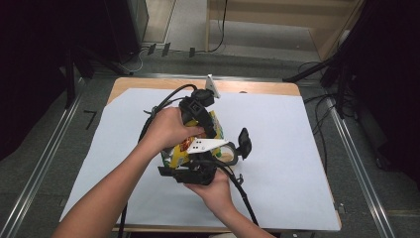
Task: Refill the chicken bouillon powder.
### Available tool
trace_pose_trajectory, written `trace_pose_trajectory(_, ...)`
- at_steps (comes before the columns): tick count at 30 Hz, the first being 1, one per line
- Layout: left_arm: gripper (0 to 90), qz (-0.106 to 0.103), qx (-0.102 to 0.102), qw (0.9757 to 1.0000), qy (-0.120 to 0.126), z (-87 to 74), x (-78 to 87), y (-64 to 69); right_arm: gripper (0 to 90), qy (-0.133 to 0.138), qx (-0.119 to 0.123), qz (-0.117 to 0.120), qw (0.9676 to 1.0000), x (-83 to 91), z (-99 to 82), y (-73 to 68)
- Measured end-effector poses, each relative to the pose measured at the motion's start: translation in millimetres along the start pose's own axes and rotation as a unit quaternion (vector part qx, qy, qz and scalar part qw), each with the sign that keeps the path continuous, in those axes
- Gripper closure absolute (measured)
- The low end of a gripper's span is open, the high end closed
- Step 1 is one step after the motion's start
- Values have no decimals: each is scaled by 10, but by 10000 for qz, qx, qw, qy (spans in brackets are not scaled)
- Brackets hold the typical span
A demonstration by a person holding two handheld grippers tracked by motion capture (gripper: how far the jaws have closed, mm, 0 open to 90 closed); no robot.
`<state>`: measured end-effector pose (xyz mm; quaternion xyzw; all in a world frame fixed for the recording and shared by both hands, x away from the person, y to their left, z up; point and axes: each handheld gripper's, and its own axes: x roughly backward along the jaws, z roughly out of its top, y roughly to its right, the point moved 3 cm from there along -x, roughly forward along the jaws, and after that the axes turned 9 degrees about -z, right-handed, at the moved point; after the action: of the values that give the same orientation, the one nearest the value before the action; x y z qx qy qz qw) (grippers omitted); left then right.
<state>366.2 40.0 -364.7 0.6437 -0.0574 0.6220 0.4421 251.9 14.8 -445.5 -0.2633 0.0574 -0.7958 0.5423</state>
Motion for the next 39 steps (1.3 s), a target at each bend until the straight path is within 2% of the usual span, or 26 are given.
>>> trace_pose_trajectory(39, 736, -12, -2, 10000, -10, 9, -11, -6, 681, -20, -44, -4, 10000, 5, 9, 4)
